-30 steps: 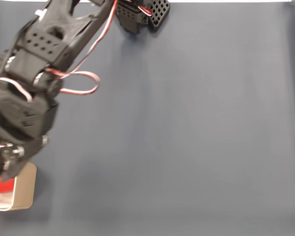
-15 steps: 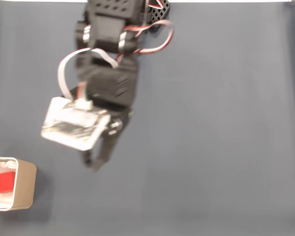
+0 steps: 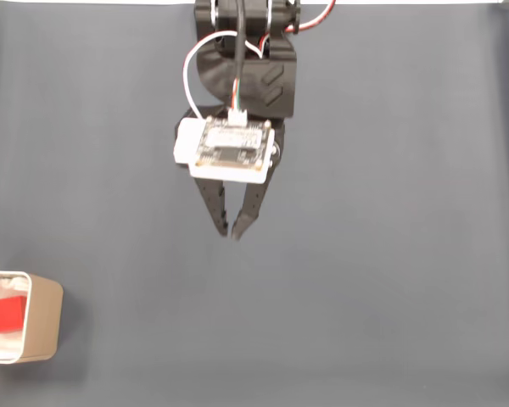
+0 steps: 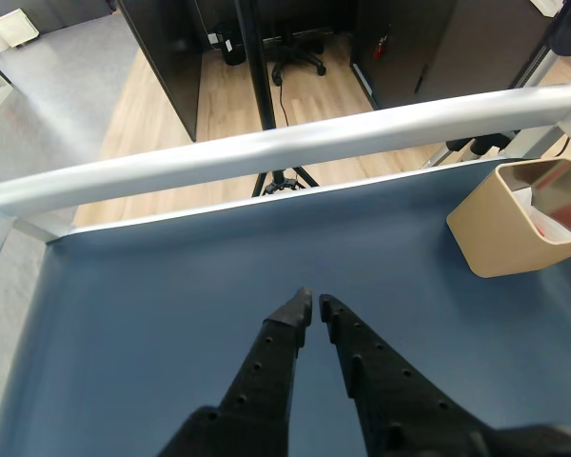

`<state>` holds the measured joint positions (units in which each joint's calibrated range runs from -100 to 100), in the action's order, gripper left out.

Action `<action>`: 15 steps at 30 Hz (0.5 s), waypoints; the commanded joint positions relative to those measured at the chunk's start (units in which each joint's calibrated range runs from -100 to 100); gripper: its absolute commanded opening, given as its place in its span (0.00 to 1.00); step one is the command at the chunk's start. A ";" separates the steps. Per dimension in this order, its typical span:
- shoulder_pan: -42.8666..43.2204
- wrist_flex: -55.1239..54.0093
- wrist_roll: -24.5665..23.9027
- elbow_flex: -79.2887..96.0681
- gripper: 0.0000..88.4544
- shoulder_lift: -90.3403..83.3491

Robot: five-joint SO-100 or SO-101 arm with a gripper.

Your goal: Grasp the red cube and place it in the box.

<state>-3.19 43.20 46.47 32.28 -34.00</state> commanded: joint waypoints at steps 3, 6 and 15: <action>1.20 -4.26 1.76 13.80 0.00 -12.27; 1.63 -4.51 1.95 20.64 0.00 -16.95; 3.69 -5.08 2.78 38.34 0.00 -30.39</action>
<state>-0.52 39.22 48.62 68.08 -59.36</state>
